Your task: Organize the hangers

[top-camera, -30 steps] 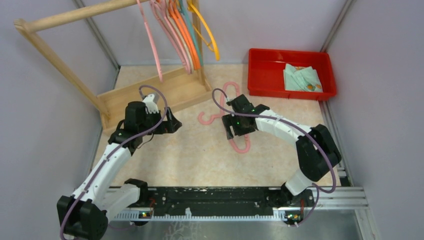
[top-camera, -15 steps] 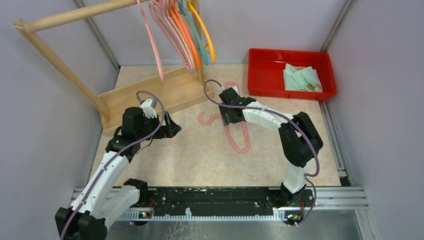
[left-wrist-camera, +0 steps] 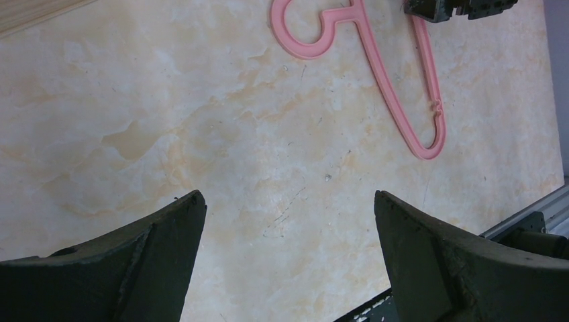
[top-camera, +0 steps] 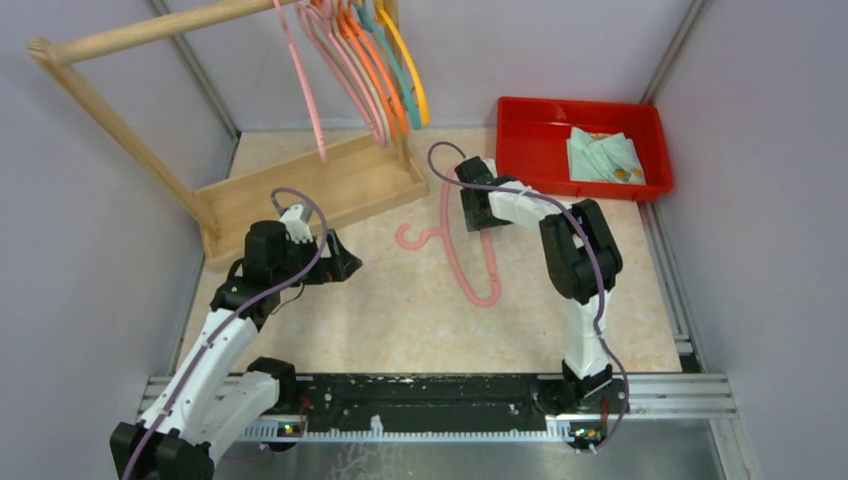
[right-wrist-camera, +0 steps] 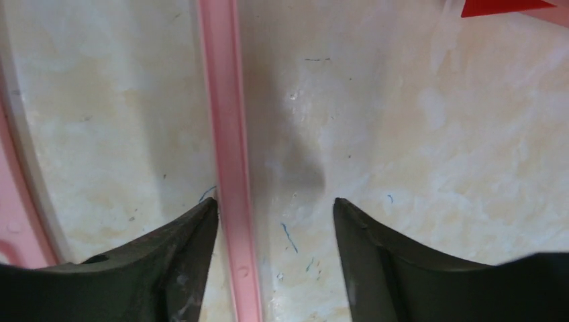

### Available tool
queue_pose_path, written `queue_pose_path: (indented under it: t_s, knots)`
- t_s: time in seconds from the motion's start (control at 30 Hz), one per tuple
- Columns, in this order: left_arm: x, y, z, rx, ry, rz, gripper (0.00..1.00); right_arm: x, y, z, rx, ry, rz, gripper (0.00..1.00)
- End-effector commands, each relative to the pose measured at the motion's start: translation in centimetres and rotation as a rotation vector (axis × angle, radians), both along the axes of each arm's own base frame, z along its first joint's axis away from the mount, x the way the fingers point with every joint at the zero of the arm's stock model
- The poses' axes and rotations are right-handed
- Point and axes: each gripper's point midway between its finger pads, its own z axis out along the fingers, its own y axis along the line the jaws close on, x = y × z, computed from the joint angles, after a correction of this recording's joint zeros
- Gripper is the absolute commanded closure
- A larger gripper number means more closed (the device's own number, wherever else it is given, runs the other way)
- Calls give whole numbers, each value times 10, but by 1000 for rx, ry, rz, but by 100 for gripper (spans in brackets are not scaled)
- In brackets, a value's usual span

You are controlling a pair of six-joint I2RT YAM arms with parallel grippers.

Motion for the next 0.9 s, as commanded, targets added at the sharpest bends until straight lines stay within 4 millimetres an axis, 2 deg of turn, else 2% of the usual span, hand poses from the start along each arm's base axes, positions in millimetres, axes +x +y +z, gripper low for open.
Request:
queue_pose_path:
  t_s: [0.0, 0.1, 0.23, 0.3, 0.37, 0.57, 0.7, 0.87]
  knots:
    - [1, 2, -1, -7, 9, 16, 0, 8, 10, -12, 42, 44, 41, 45]
    - [2, 0, 1, -14, 13, 13, 0, 0, 20, -21, 92, 92, 68, 73]
    - [2, -2, 4, -25, 12, 3, 0, -14, 28, -27, 152, 139, 89, 93]
    - [2, -5, 7, -35, 11, -10, 0, -20, 32, -23, 193, 157, 95, 95]
    - [1, -9, 11, -51, 11, -33, 0, -25, 35, -11, 255, 154, 87, 100]
    - [-4, -23, 30, -130, 1, -80, 0, -24, 46, 56, 507, 77, 43, 100]
    - [-6, -34, 42, -242, -25, -91, 0, -19, 57, 94, 661, 26, 7, 100]
    - [-13, -46, 48, -388, -44, -92, 0, -12, 72, 124, 801, -33, -52, 100]
